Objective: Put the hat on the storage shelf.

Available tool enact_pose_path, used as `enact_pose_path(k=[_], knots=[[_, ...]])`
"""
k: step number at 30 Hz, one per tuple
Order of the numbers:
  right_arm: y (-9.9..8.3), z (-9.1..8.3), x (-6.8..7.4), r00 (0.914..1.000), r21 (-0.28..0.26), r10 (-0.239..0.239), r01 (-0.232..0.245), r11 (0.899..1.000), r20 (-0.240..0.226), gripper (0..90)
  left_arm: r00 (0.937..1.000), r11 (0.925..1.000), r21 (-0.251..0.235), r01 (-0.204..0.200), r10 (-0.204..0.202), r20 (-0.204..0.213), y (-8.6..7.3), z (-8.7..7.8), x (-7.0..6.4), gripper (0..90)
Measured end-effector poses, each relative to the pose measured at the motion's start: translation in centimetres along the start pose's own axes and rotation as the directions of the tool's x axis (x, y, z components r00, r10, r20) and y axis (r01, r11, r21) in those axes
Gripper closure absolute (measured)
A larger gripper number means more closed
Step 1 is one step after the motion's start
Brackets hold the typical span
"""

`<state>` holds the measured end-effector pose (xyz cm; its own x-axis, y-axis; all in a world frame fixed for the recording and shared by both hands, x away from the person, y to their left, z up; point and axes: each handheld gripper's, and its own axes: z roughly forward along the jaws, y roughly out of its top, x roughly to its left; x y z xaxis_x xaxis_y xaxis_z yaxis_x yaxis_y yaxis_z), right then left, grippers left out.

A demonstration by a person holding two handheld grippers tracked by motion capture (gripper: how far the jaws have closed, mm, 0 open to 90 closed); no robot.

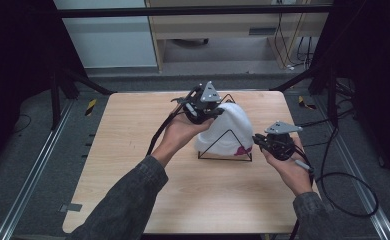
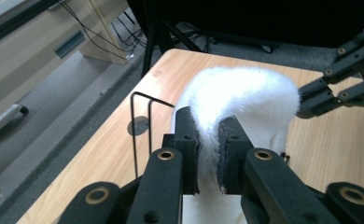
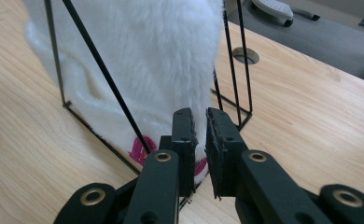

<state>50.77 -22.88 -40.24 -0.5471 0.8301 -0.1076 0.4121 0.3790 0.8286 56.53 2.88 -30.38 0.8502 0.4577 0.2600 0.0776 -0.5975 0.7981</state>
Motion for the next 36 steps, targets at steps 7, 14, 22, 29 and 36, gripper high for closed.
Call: enact_pose_path(k=[7,14,22,29,36], knots=[[-0.3,-0.3,-0.4,0.9998,0.0,0.015,-0.015,1.0,0.012,80.4,0.9999,0.9998,0.017,0.007,-0.007,0.013,-0.4,0.7,-0.2,80.5],[-0.9,-0.7,-0.6,0.9993,0.0,0.031,-0.031,1.0,0.019,79.0,0.9997,0.9994,0.033,-0.001,0.0,0.025,-0.9,1.1,-0.5,80.0],[-2.1,-1.0,-0.6,0.9987,0.009,0.043,-0.043,0.999,0.027,76.0,0.9995,0.999,0.045,0.003,-0.004,0.032,-1.1,1.2,-0.5,78.7],[-3.3,-1.2,-0.7,0.9978,0.015,0.058,-0.059,0.998,0.031,74.0,0.9993,0.9986,0.052,0.006,-0.008,0.037,-1.2,1.4,-0.6,76.9],[-4.3,-1.5,-0.1,0.9965,0.024,0.073,-0.074,0.997,0.041,63.6,0.9995,0.9981,0.053,0.031,-0.031,-0.002,-1.4,0.6,-0.4,53.5]])
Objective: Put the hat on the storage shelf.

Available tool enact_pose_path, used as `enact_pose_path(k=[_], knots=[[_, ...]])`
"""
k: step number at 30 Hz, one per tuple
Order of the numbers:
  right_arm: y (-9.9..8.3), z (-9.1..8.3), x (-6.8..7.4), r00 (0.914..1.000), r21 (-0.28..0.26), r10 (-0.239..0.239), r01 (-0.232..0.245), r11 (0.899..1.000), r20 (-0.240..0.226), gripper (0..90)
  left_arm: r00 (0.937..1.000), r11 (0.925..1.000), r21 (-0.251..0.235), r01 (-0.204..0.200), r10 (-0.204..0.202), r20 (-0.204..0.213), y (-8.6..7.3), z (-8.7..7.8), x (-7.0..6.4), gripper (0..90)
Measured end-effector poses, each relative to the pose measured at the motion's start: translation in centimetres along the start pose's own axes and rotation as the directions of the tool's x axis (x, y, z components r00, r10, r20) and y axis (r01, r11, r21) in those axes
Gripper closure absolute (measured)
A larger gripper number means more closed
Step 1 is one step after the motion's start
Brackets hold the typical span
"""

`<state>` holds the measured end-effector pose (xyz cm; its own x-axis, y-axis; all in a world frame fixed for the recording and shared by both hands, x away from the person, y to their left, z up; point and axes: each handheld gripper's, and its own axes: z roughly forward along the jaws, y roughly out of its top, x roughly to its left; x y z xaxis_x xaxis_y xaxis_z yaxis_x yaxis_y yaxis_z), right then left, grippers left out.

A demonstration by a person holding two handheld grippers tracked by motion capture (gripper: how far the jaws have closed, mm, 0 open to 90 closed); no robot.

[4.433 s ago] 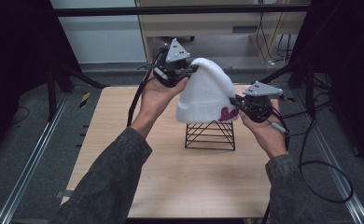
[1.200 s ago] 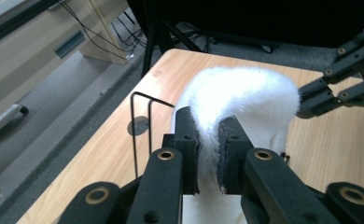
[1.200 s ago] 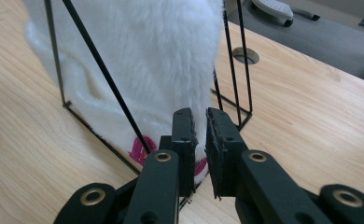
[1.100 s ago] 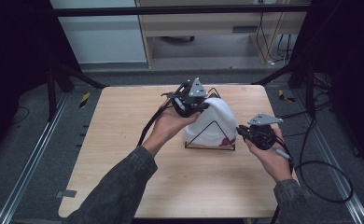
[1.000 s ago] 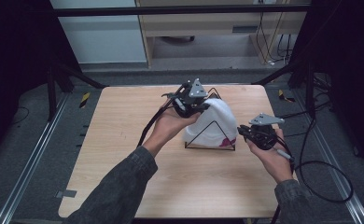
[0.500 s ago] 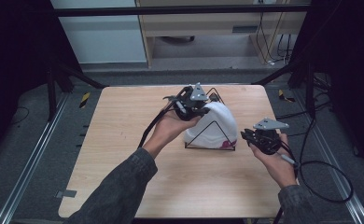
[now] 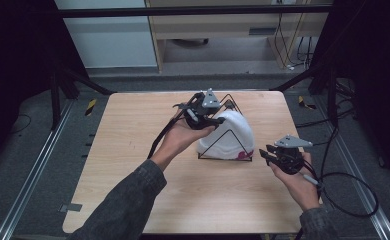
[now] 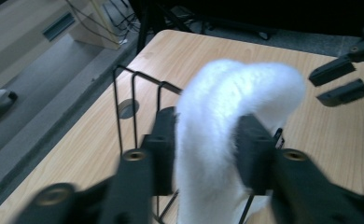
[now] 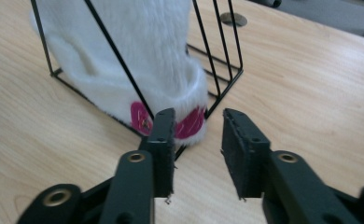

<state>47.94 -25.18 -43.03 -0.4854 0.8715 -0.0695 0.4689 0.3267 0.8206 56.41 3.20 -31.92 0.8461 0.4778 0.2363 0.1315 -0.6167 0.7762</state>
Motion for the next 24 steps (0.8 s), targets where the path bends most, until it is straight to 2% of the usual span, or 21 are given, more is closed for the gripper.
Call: enact_pose_path(k=[2,4,6,8,13,16,18,20,24], knots=[[-0.5,-0.1,0.2,0.9999,0.009,0.012,-0.012,1.0,0.004,58.7,0.9998,1.0,0.007,-0.003,0.003,-0.02,-0.1,-0.5,0.0,41.9],[-1.1,-0.1,0.4,0.9998,0.014,0.02,-0.02,1.0,0.005,52.6,0.9996,0.9998,-0.016,0.015,-0.016,-0.025,-0.1,-1.2,0.1,32.9],[-1.6,0.0,0.7,0.9996,0.019,0.026,-0.026,0.999,0.009,48.6,0.9991,0.9982,-0.047,0.038,-0.039,-0.018,0.0,-2.0,0.2,27.0],[-2.1,0.0,1.0,0.9995,0.027,0.031,-0.031,0.999,0.012,43.6,0.9988,0.9975,-0.054,0.045,-0.046,-0.014,0.1,-2.7,0.2,20.9],[-3.0,-0.4,2.4,0.9998,0.02,0.021,-0.021,1.0,0.005,34.2,0.9971,0.9954,-0.061,0.074,-0.073,0.02,-0.9,-4.4,0.0,12.8],[-3.6,-0.5,3.2,0.9998,0.033,0.019,-0.019,0.999,-0.008,27.2,0.9978,0.9965,-0.057,0.061,-0.059,0.03,-1.8,-5.1,-0.5,9.1],[-4.1,-0.5,3.8,0.9995,0.035,0.025,-0.024,0.999,-0.017,24.2,0.9971,0.9964,-0.054,0.066,-0.064,0.04,-2.5,-5.5,-0.9,6.6],[-4.4,-0.5,4.3,0.9993,0.042,0.023,-0.022,0.999,-0.031,20.6,0.9982,0.9976,-0.047,0.051,-0.049,0.033,-3.2,-5.9,-1.2,5.5],[-4.7,0.1,5.2,0.9979,0.056,0.003,0.0,0.998,-0.065,16.3,0.9986,0.9982,-0.04,0.045,-0.044,0.029,-4.6,-6.5,-1.8,5.0]])
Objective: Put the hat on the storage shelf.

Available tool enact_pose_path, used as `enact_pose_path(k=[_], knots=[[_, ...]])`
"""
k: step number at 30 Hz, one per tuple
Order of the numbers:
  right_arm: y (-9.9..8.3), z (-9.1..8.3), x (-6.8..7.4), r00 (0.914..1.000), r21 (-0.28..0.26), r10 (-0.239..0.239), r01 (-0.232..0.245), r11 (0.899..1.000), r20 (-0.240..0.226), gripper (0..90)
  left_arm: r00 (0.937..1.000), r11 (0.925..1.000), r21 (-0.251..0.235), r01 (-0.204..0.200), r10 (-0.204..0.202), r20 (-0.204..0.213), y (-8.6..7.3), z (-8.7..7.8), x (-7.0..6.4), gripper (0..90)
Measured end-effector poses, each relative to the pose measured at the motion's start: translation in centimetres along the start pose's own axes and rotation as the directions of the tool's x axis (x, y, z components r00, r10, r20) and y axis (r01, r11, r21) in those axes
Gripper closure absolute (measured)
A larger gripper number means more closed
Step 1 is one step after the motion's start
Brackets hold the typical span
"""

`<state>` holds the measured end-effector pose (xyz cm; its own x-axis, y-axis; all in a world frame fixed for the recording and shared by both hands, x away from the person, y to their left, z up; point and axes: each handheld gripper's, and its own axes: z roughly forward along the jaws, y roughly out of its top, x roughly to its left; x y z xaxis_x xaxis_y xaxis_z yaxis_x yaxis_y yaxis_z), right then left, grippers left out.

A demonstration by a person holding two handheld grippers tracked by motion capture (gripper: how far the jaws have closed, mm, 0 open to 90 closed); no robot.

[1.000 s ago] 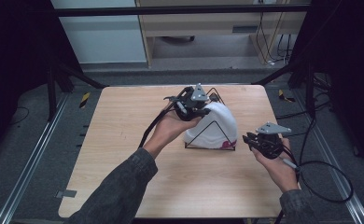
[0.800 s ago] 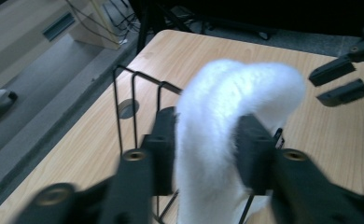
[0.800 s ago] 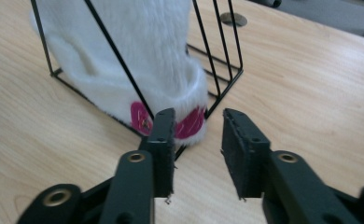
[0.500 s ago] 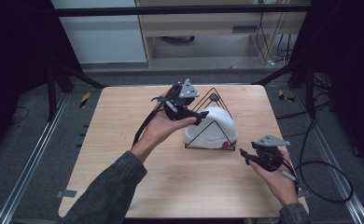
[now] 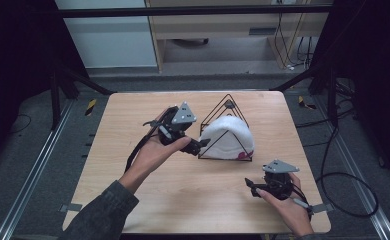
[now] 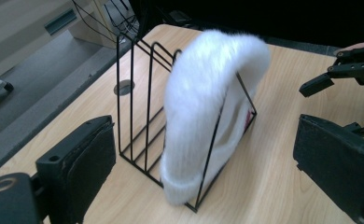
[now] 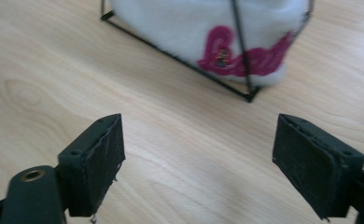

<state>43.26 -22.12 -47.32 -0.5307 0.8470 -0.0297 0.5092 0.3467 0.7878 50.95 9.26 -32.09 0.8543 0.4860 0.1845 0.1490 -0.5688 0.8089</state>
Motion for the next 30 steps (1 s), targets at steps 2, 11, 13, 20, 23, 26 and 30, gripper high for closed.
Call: enact_pose_path(k=[2,11,13,20,23,26,30], knots=[[0.0,0.3,0.7,0.9998,0.005,-0.007,0.007,1.0,-0.02,15.1,1.0,1.0,0.008,-0.002,0.002,-0.003,-0.8,-0.3,-0.2,4.6],[0.1,1.8,2.7,0.9954,0.032,-0.057,0.06,0.998,-0.077,15.8,0.9988,0.9985,0.033,0.044,-0.043,-0.022,-5.2,-1.5,-0.8,4.9],[-0.1,2.1,2.9,0.9954,0.045,-0.057,0.061,0.997,-0.077,18.4,0.9986,0.9978,0.046,0.049,-0.048,-0.025,-6.5,-1.9,-0.8,4.9],[-0.7,2.3,2.8,0.9935,0.063,-0.075,0.081,0.995,-0.085,20.1,0.9901,0.9882,0.077,0.132,-0.128,-0.058,-12.5,-3.1,-0.7,4.9],[-0.8,2.5,2.7,0.9936,0.065,-0.078,0.083,0.994,-0.082,19.6,0.9832,0.9807,0.098,0.169,-0.161,-0.086,-15.0,-3.6,-0.2,4.9],[-0.8,2.6,2.8,0.9932,0.071,-0.087,0.092,0.993,-0.078,19.1,0.9733,0.9694,0.12,0.214,-0.201,-0.111,-17.3,-4.2,0.5,5.0],[-0.8,2.8,2.9,0.9936,0.078,-0.081,0.087,0.993,-0.078,19.0,0.9562,0.9534,0.145,0.265,-0.24,-0.168,-20.5,-5.3,1.5,5.0]])
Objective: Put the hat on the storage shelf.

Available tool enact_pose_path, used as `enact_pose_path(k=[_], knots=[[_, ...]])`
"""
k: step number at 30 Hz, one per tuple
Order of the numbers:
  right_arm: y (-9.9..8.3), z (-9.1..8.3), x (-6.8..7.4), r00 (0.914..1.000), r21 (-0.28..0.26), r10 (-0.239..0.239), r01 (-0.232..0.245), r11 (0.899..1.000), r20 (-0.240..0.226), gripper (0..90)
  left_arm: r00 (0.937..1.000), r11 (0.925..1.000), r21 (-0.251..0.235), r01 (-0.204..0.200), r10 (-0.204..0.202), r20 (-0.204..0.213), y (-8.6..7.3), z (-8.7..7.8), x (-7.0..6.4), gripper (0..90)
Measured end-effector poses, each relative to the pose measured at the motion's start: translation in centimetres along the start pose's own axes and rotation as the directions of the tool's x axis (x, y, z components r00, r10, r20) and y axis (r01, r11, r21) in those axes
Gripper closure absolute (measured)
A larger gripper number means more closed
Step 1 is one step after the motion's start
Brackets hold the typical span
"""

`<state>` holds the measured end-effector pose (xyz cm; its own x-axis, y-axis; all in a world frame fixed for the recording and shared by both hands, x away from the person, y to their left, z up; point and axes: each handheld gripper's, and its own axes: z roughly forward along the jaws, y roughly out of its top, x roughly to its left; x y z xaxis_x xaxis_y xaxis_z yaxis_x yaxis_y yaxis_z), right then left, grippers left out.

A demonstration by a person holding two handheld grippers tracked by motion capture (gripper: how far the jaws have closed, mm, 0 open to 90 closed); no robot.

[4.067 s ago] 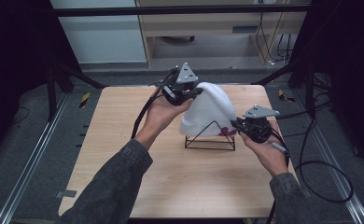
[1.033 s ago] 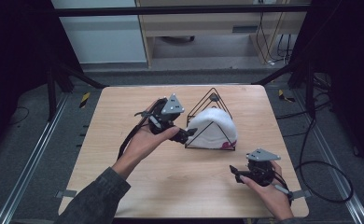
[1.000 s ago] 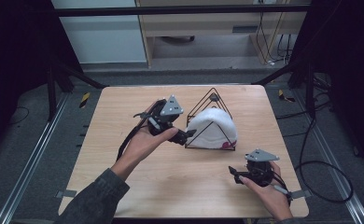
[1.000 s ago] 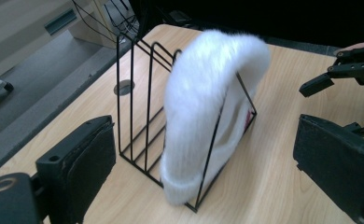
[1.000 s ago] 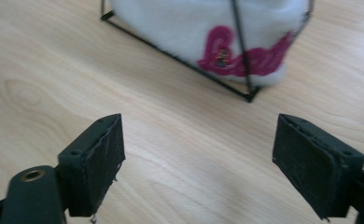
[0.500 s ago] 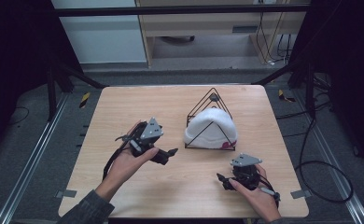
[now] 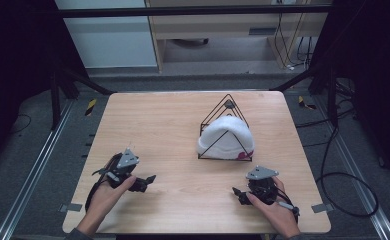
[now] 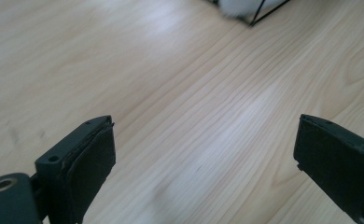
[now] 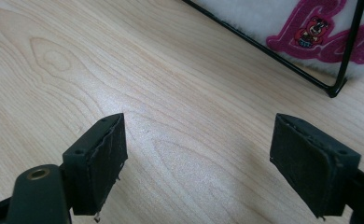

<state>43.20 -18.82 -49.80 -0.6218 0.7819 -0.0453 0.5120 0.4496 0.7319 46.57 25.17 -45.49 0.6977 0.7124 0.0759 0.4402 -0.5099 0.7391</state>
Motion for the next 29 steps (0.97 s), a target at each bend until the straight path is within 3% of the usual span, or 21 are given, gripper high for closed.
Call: enact_pose_path(k=[3,6,8,12,16,19,22,26,29], knots=[[-0.1,0.4,0.0,1.0,0.007,0.004,-0.004,1.0,-0.005,18.9,0.9982,0.9984,0.011,0.056,-0.056,-0.023,-2.2,-0.3,1.4,5.2],[-0.2,0.8,0.0,0.9999,0.016,0.013,-0.013,1.0,-0.009,18.7,0.9946,0.9955,0.036,0.088,-0.086,-0.058,-4.0,-0.2,2.5,5.2],[-0.1,1.1,0.1,0.9998,0.017,0.014,-0.014,1.0,-0.011,18.3,0.9913,0.9922,0.027,0.122,-0.12,-0.055,-4.8,-0.1,3.0,5.4],[-0.1,1.5,0.1,0.9991,0.002,0.037,-0.037,0.999,-0.019,17.7,0.989,0.9901,0.04,0.134,-0.132,-0.067,-5.7,0.2,3.2,5.4],[-0.1,1.8,0.1,0.999,-0.024,0.041,-0.041,0.999,-0.02,17.3,0.982,0.9839,0.024,0.177,-0.175,-0.072,-6.6,0.6,3.5,5.3],[-0.1,1.9,0.1,0.9989,-0.023,0.042,-0.043,0.999,-0.019,17.3,0.9825,0.9857,0.021,0.168,-0.165,-0.086,-6.8,0.8,3.5,5.0],[-0.1,1.8,0.1,0.9987,-0.023,0.046,-0.047,0.999,-0.02,17.3,0.9793,0.9829,0.014,0.184,-0.182,-0.089,-6.9,0.7,3.5,4.7],[-0.1,1.9,0.2,0.9987,-0.027,0.049,-0.049,0.998,-0.012,17.3,0.9826,0.9869,0.034,0.158,-0.154,-0.105,-6.9,0.6,3.3,4.6],[-0.1,1.9,0.3,0.9985,-0.026,0.055,-0.055,0.998,-0.002,17.2,0.9824,0.9865,0.036,0.16,-0.155,-0.104,-6.9,0.6,3.3,2.6]])
